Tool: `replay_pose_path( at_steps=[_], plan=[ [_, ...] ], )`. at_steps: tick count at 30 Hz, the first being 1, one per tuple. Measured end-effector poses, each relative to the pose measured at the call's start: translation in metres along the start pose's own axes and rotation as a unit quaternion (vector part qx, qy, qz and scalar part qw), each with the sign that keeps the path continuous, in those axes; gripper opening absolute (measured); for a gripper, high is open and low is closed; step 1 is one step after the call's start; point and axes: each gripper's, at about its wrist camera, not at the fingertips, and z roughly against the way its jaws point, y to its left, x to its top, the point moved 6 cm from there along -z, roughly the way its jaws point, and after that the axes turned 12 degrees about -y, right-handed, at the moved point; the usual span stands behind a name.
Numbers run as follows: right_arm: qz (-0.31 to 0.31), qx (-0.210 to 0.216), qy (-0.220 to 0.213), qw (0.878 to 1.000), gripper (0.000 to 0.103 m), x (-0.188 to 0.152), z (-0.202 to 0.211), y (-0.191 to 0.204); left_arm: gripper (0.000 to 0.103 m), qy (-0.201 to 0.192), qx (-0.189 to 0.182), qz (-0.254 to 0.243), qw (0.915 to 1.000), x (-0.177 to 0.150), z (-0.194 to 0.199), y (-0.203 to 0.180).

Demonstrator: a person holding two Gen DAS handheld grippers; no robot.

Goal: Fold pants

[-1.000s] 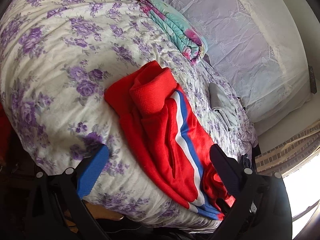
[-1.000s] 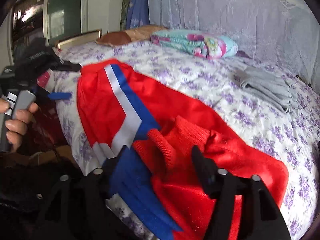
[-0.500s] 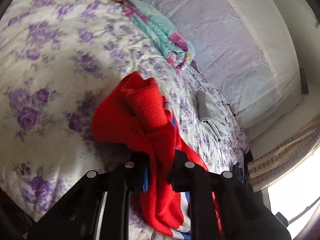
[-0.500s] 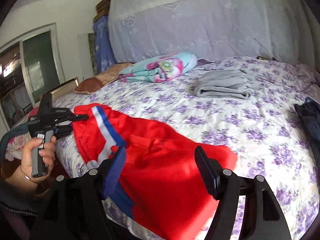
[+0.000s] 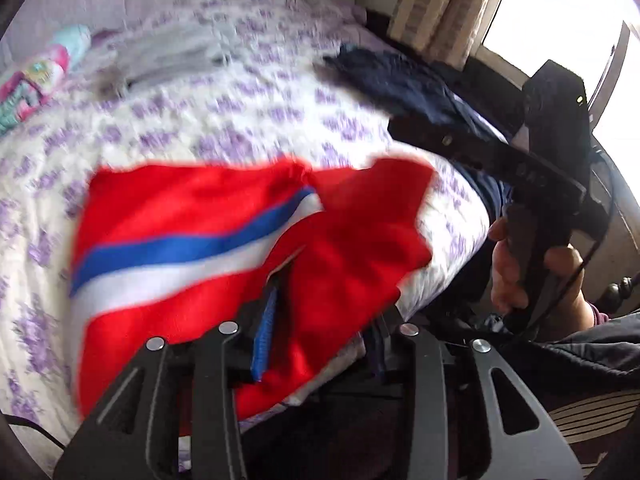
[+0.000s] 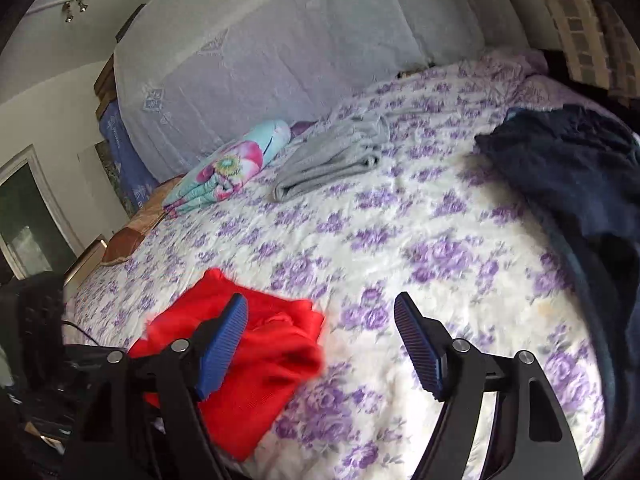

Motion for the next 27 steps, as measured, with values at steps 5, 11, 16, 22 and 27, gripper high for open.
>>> replay_pose_path(
  at_steps=[5,11,16,22,27],
  plan=[
    [-0.023,0.054,0.035,0.998,0.091,-0.014,0.001,0.01,0.06,-0.023,-0.004,0.005,0.9997,0.006,0.026,0.005],
    [-0.07,0.1,0.102,0.987,0.097,-0.017,-0.001,0.03,0.098,-0.101,-0.012,-0.015,0.9947,0.019,0.077,0.001],
    [-0.072,0.077,0.159,0.982,0.022,-0.044,-0.022,0.036,0.098,-0.063,-0.029,0.069,0.9952,0.001,0.042,0.033],
    [0.086,0.129,0.059,0.986,0.018,-0.002,0.005,0.096,0.098,-0.099,-0.035,0.088,0.9905,0.0,0.044,0.044],
    [-0.018,0.064,0.169,0.983,0.054,-0.043,-0.044,0.029,0.098,-0.09,-0.035,0.092,0.9911,-0.011,0.031,0.055]
  ],
)
